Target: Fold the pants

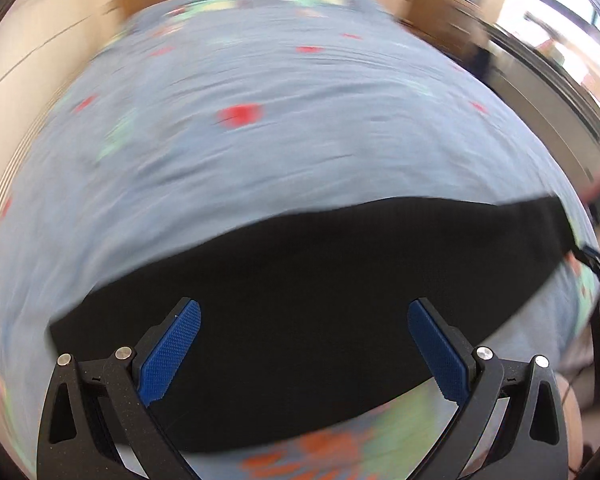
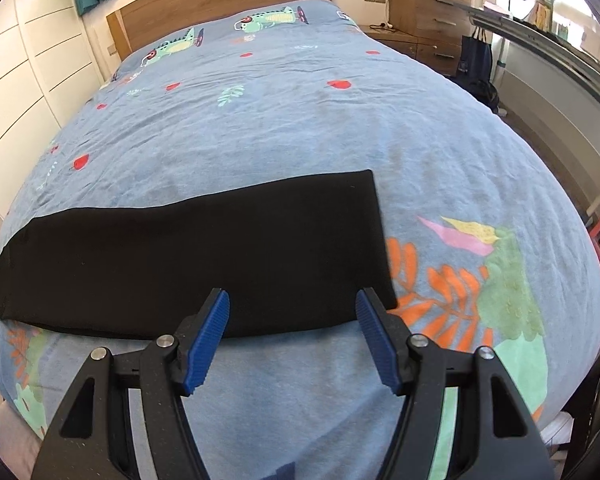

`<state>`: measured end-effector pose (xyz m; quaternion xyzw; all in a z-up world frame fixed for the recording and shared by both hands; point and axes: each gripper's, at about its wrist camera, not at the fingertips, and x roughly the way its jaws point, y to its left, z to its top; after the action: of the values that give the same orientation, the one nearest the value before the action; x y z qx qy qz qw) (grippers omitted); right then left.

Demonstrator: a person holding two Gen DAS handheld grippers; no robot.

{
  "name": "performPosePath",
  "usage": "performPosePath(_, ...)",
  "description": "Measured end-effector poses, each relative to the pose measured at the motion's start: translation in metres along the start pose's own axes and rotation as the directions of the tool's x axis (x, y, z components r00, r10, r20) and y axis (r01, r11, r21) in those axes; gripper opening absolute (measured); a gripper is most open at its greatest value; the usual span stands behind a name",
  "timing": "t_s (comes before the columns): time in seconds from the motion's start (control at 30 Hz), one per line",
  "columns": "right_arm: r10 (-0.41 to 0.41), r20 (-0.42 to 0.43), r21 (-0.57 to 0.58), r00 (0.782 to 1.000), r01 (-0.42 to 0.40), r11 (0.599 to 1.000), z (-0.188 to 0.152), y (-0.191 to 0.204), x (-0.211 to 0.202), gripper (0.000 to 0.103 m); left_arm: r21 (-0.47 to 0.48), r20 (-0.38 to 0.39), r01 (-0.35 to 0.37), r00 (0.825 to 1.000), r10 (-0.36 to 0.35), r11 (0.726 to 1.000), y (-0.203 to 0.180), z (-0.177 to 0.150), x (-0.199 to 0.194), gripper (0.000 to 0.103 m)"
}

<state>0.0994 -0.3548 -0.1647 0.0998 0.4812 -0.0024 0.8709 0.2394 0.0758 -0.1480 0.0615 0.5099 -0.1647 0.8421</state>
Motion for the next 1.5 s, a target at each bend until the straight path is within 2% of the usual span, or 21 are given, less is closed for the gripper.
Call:
performPosePath(0.13,-0.002,0.015,0.052,1.0,0.001,0.999,-0.003,-0.021,-0.004,0.086,0.206,-0.041,0.054,0.998,-0.047,0.977,-0.069,0.046,0.031,0.102)
performPosePath(0.23,-0.027,0.018,0.096,0.999,0.025,0.995,-0.005,-0.037,-0.002,0.086,0.366,-0.085,0.107,0.993,-0.081,0.925,-0.124,0.078,0.055,0.102)
performPosePath(0.33,-0.042,0.031,0.16,0.999,0.037,0.986,-0.007,-0.05,0.003,0.085,0.502,-0.136,0.177,0.983,-0.124,0.846,-0.174,0.106,0.08,0.102)
performPosePath(0.37,-0.039,0.034,0.179,0.999,0.032,0.983,-0.007,-0.053,0.006,0.084,0.553,-0.165,0.217,0.975,-0.149,0.804,-0.195,0.117,0.09,0.102)
performPosePath(0.43,-0.029,0.03,0.215,0.999,0.022,0.976,-0.01,-0.056,0.012,0.08,0.614,-0.208,0.273,0.961,-0.182,0.741,-0.226,0.131,0.104,0.102)
performPosePath(0.47,-0.024,0.024,0.23,0.999,0.018,0.973,-0.011,-0.057,0.015,0.079,0.651,-0.24,0.307,0.951,-0.195,0.695,-0.247,0.139,0.113,0.102)
performPosePath(0.57,0.003,-0.005,0.264,1.0,-0.001,0.964,-0.014,-0.059,0.022,0.063,0.717,-0.303,0.356,0.934,-0.191,0.599,-0.286,0.149,0.132,0.102)
performPosePath(0.6,0.016,-0.021,0.278,1.0,-0.009,0.961,-0.015,-0.059,0.025,0.054,0.735,-0.342,0.386,0.921,-0.186,0.557,-0.302,0.153,0.14,0.102)
performPosePath(0.67,0.034,-0.052,0.3,0.998,-0.017,0.954,-0.016,-0.062,0.029,0.053,0.75,-0.393,0.425,0.903,-0.177,0.507,-0.319,0.155,0.148,0.102)
performPosePath(0.77,0.041,-0.067,0.333,0.997,-0.016,0.943,-0.013,-0.064,0.029,0.051,0.765,-0.484,0.501,0.862,-0.151,0.405,-0.35,0.154,0.162,0.102)
performPosePath(0.8,0.044,-0.067,0.343,0.997,-0.018,0.939,-0.011,-0.064,0.029,0.051,0.764,-0.504,0.518,0.851,-0.144,0.386,-0.356,0.155,0.164,0.102)
performPosePath(0.9,0.043,-0.077,0.351,0.996,-0.014,0.936,-0.004,-0.066,0.03,0.046,0.736,-0.582,0.587,0.803,-0.127,0.339,-0.38,0.16,0.175,0.102)
performPosePath(0.97,0.05,-0.079,0.358,0.996,-0.019,0.933,0.001,-0.068,0.032,0.029,0.714,-0.629,0.633,0.767,-0.122,0.3,-0.393,0.161,0.179,0.102)
performPosePath(1.0,0.053,-0.079,0.363,0.995,-0.021,0.932,0.002,-0.069,0.033,0.015,0.708,-0.645,0.648,0.755,-0.115,0.281,-0.4,0.162,0.18,0.102)
performPosePath(1.03,0.058,-0.081,0.37,0.995,-0.024,0.929,0.003,-0.07,0.034,0.007,0.704,-0.655,0.657,0.747,-0.11,0.269,-0.404,0.161,0.18,0.102)
performPosePath(1.13,0.073,-0.091,0.383,0.993,-0.033,0.923,0.005,-0.074,0.04,0.005,0.683,-0.7,0.695,0.711,-0.067,0.224,-0.419,0.159,0.189,0.102)
performPosePath(1.23,0.087,-0.096,0.397,0.992,-0.042,0.917,0.006,-0.078,0.044,0.005,0.664,-0.731,0.72,0.681,-0.026,0.199,-0.431,0.158,0.196,0.1)
performPosePath(1.27,0.091,-0.099,0.402,0.991,-0.044,0.915,0.007,-0.079,0.046,0.005,0.656,-0.74,0.729,0.672,-0.02,0.196,-0.432,0.159,0.198,0.1)
performPosePath(1.33,0.096,-0.1,0.409,0.99,-0.047,0.912,0.007,-0.081,0.049,0.005,0.625,-0.771,0.757,0.637,0.001,0.191,-0.437,0.159,0.207,0.098)
performPosePath(1.4,0.101,-0.101,0.417,0.99,-0.05,0.907,0.007,-0.082,0.052,0.005,0.605,-0.79,0.774,0.613,0.02,0.187,-0.441,0.16,0.214,0.09)
performPosePath(1.5,0.105,-0.104,0.42,0.989,-0.052,0.906,0.002,-0.083,0.051,0.005,0.597,-0.799,0.78,0.599,0.053,0.189,-0.445,0.161,0.226,0.081)
